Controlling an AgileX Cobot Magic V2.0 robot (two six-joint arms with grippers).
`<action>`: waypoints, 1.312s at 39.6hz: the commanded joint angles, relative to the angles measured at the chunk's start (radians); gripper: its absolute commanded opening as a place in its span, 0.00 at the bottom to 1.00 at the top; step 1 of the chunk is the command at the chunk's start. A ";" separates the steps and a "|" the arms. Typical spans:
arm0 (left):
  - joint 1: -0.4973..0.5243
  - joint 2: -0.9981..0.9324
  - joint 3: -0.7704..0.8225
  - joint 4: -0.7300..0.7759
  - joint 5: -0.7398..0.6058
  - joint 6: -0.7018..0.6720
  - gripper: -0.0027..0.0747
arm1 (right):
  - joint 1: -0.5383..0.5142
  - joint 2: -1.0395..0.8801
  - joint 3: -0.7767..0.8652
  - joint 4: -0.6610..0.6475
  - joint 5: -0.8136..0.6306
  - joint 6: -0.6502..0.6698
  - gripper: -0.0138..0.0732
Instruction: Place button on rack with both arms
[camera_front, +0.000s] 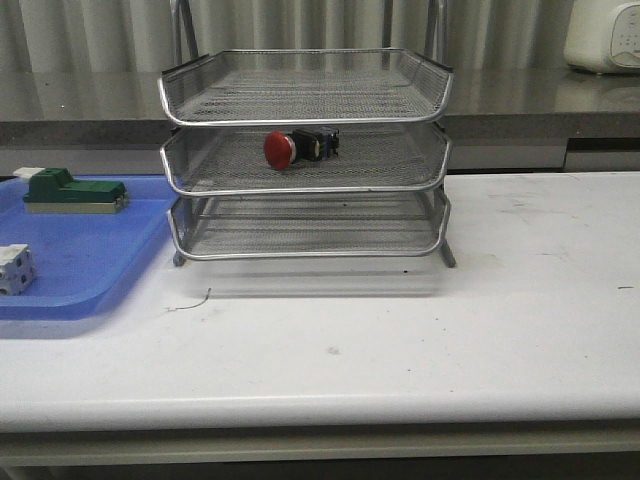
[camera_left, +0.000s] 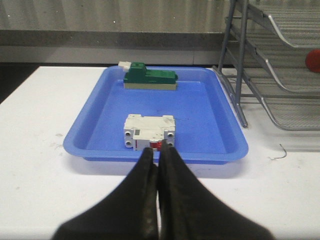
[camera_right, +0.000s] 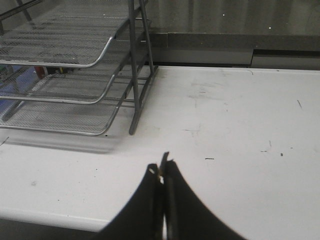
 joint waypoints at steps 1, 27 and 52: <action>0.006 -0.023 0.009 0.000 -0.089 -0.010 0.01 | -0.005 0.010 -0.026 -0.003 -0.083 -0.004 0.09; 0.006 -0.023 0.009 0.000 -0.089 -0.010 0.01 | -0.005 0.010 -0.026 -0.003 -0.083 -0.004 0.09; 0.006 -0.023 0.009 0.000 -0.089 -0.010 0.01 | -0.180 -0.203 0.234 0.043 -0.235 -0.107 0.09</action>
